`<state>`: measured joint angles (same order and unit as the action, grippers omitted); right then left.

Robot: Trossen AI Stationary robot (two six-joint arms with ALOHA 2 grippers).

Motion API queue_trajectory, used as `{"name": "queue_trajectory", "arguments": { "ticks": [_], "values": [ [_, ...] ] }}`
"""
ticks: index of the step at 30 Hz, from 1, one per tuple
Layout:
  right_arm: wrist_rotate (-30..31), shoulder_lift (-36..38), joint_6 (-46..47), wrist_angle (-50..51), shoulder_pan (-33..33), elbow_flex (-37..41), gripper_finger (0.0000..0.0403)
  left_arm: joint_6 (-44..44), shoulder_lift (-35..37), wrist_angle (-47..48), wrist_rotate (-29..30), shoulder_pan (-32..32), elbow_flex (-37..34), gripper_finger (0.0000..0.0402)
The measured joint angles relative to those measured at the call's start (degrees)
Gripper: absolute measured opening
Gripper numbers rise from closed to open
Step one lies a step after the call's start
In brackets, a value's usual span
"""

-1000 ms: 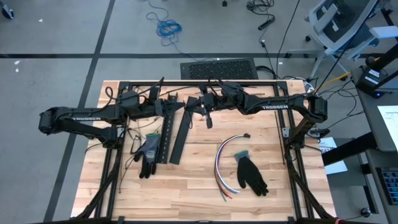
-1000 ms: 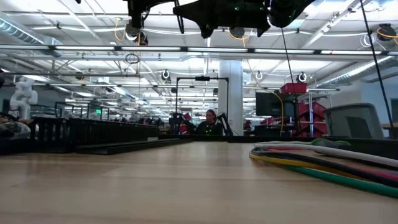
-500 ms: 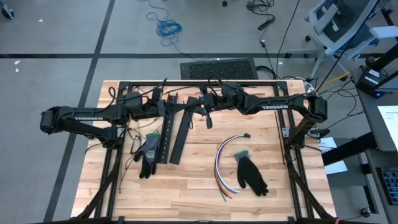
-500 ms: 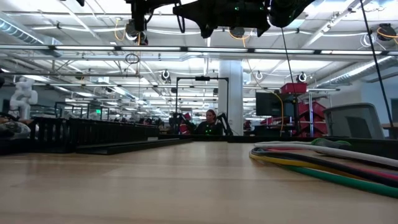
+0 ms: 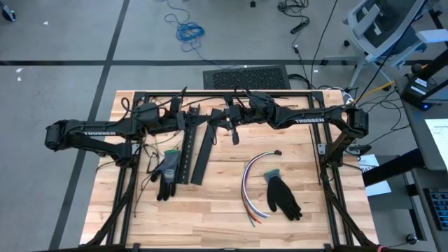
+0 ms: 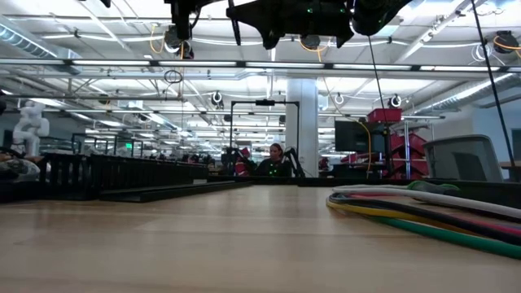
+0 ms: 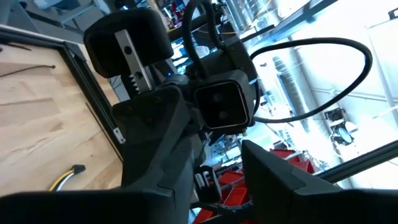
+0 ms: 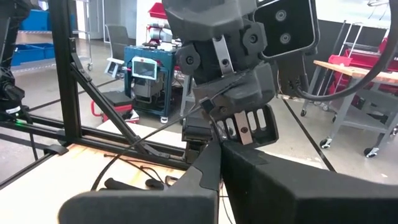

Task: Ziptie cables
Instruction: Wrap the cable wires with the black ziptie

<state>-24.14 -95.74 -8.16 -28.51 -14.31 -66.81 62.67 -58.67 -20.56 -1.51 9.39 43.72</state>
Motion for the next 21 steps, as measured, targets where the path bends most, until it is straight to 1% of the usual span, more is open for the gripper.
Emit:
{"name": "queue_trajectory", "arguments": {
  "ticks": [7,10,11,21],
  "values": [
    [0.0,0.0,0.0,0.1,0.0,0.0,0.0,-1.1,0.0,0.0,0.0,0.0,0.0,0.0061],
    [0.0,0.0,0.0,0.1,0.0,0.0,0.0,-3.4,0.0,-0.1,-0.4,0.0,0.0,0.0018],
    [-0.1,0.0,0.0,0.1,0.0,0.0,0.0,-3.4,0.0,0.0,-0.4,0.0,0.0,0.0009],
    [-0.1,0.0,0.0,0.1,0.0,0.0,0.0,-3.6,0.0,0.1,0.1,0.0,0.0,0.0001]
  ]
}}
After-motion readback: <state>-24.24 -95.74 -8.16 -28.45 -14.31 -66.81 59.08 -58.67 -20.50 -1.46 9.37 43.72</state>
